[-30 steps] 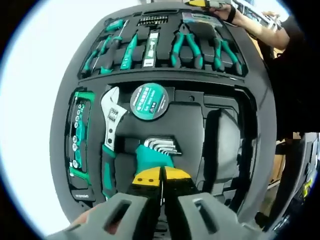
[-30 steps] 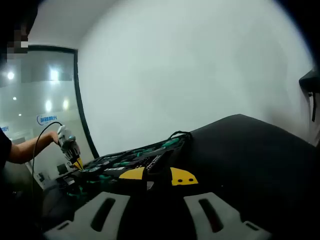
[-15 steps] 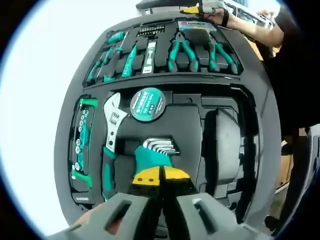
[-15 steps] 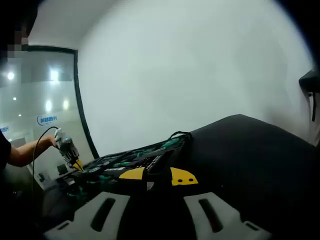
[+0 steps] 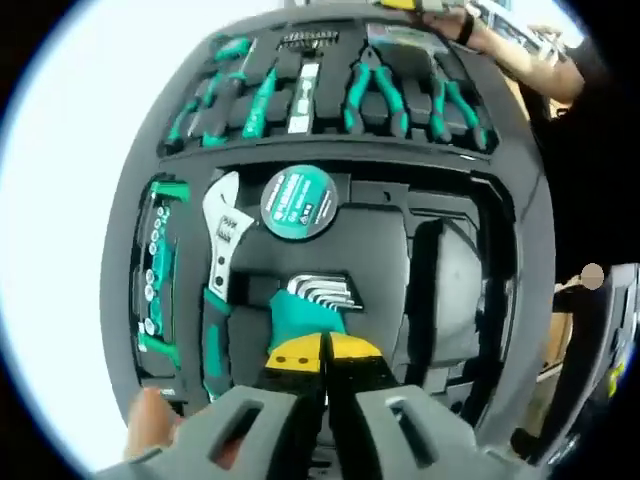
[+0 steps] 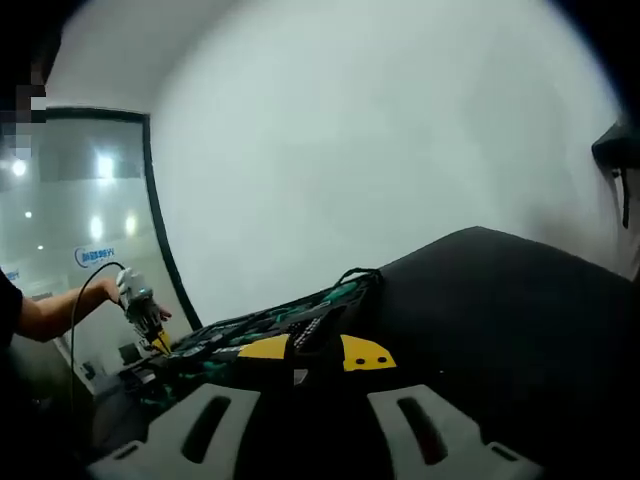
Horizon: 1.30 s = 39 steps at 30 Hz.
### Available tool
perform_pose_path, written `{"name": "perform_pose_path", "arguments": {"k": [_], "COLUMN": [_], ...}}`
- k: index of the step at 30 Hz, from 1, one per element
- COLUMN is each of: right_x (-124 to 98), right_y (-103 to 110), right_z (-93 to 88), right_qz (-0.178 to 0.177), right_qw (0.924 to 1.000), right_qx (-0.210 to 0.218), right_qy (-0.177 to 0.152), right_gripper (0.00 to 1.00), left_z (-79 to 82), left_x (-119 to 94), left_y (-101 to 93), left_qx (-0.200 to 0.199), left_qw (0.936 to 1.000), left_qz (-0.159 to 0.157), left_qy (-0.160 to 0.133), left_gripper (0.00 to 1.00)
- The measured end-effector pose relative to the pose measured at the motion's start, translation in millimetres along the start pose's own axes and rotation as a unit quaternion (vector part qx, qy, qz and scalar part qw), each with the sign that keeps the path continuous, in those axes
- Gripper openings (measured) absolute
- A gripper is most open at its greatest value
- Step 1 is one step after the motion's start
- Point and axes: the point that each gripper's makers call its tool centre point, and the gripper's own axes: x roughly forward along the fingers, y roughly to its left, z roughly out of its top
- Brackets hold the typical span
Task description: Pick up the tools and put them into their designated positions in the toolbox.
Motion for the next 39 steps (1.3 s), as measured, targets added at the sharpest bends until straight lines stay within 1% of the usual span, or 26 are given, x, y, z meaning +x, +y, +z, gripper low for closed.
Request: {"name": "perform_pose_path", "arguments": {"k": [1, 2, 4, 5, 7, 8, 11, 12, 14, 15, 17, 19, 21, 24, 25, 26, 28, 31, 32, 33, 34, 35, 36, 37, 38, 39], "right_x": [0, 1, 1, 0, 0, 0, 1, 1, 1, 1, 0, 0, 0, 0, 0, 0, 0, 1, 2, 2, 2, 2, 2, 2, 1, 1], "right_y": [1, 2, 2, 2, 1, 1, 1, 1, 1, 1, 0, 0, 1, 0, 0, 0, 0, 1, 1, 2, 2, 3, 2, 2, 1, 0], "right_z": [-0.1, -0.1, 0.3, 1.2, 2.5, 2.7, 2.3, 2.1, 2.0, 2.1, 2.5, 2.5, 2.6, 2.9, 2.9, 3.0, 3.0, 2.3, 1.7, 1.0, 0.6, -0.2, -0.4, -0.2, -0.1, 0.0], "right_qz": [0.003, 0.004, 0.005, 0.005, 0.005, 0.005, 0.006, 0.006, 0.006, 0.006, 0.004, 0.003, 0.004, 0.003, 0.003, 0.003, 0.003, 0.004, 0.005, 0.005, 0.006, 0.007, 0.005, 0.004, 0.002, 0.000], "right_qw": [1.0000, 1.0000, 1.0000, 1.0000, 1.0000, 1.0000, 1.0000, 1.0000, 1.0000, 1.0000, 1.0000, 1.0000, 1.0000, 0.9999, 0.9999, 1.0000, 1.0000, 1.0000, 1.0000, 1.0000, 1.0000, 1.0000, 1.0000, 1.0000, 1.0000, 1.0000], "right_qx": [-0.001, -0.002, -0.002, -0.001, 0.003, 0.005, 0.005, 0.004, 0.003, 0.004, 0.006, 0.006, 0.005, 0.006, 0.006, 0.006, 0.006, 0.004, 0.003, 0.002, 0.000, -0.002, -0.001, 0.000, 0.001, 0.003], "right_qy": [0.000, 0.001, 0.000, -0.003, -0.006, -0.007, -0.006, -0.005, -0.005, -0.005, -0.007, -0.007, -0.007, -0.007, -0.007, -0.007, -0.007, -0.005, -0.004, -0.002, -0.002, 0.001, 0.001, 0.000, 0.000, -0.001], "right_gripper": [0.15, 0.15, 0.15, 0.15, 0.15, 0.15, 0.15, 0.15, 0.15, 0.15, 0.15, 0.15, 0.15, 0.15, 0.15, 0.15, 0.15, 0.15, 0.15, 0.15, 0.15, 0.15, 0.15, 0.15, 0.15, 0.15], "left_z": [-0.3, 0.4, 1.8, 1.4, -2.7, -4.5, -11.8, -8.5, -2.5, -4.0, -2.3, -3.4, -2.2, -2.7, -2.1, -2.8, -1.5, -3.7, -2.9, -16.5, -5.5, -2.5, -1.9, -3.6, 1.3, 1.8], "left_x": [0, 0, -2, -2, -2, -3, -3, -2, -1, 0, 0, 1, 3, 3, 4, 4, 3, 2, 3, 12, -9, -8, 9, 9, 10, 10], "left_y": [0.3, 1.4, 0.7, 0.5, 3.5, 2.3, 4.3, 3.9, -0.1, 0.7, -0.4, -0.2, 1.6, 0.5, 0.4, 0.4, -0.4, -1.5, -1.7, -3.2, 3.3, 4.8, -0.8, -3.6, -6.7, -4.9], "left_qx": [-0.028, -0.016, 0.044, 0.048, 0.010, -0.006, 0.006, 0.006, -0.022, -0.005, 0.036, -0.004, 0.013, -0.021, -0.028, -0.021, 0.013, 0.010, 0.022, 0.022, 0.067, 0.058, 0.068, 0.019, 0.039, 0.078], "left_qw": [0.9995, 0.9997, 0.9977, 0.9967, 0.9970, 0.9975, 0.9990, 0.9991, 0.9996, 1.0000, 0.9993, 0.9996, 0.9992, 0.9981, 0.9980, 0.9985, 0.9995, 0.9999, 0.9997, 0.9990, 0.9972, 0.9975, 0.9957, 0.9974, 0.9985, 0.9967], "left_qz": [0.005, 0.007, 0.025, 0.033, 0.046, 0.043, 0.038, 0.035, 0.009, 0.006, 0.001, -0.008, -0.014, -0.013, -0.010, -0.007, 0.008, 0.008, 0.007, 0.006, 0.017, 0.019, 0.025, 0.025, 0.022, 0.021], "left_qy": [-0.012, -0.019, -0.046, -0.056, -0.061, -0.056, -0.023, -0.023, -0.017, -0.003, 0.009, 0.027, 0.036, 0.057, 0.056, 0.050, 0.028, 0.007, 0.004, 0.038, 0.028, 0.034, 0.057, 0.065, 0.032, 0.011], "left_gripper": [0.00, 0.00, 0.00, 0.00, 0.00, 0.00, 0.00, 0.00, 0.00, 0.00, 0.00, 0.00, 0.00, 0.00, 0.00, 0.00, 0.00, 0.00, 0.00, 0.00, 0.00, 0.00, 0.00, 0.00, 0.00, 0.00]}}
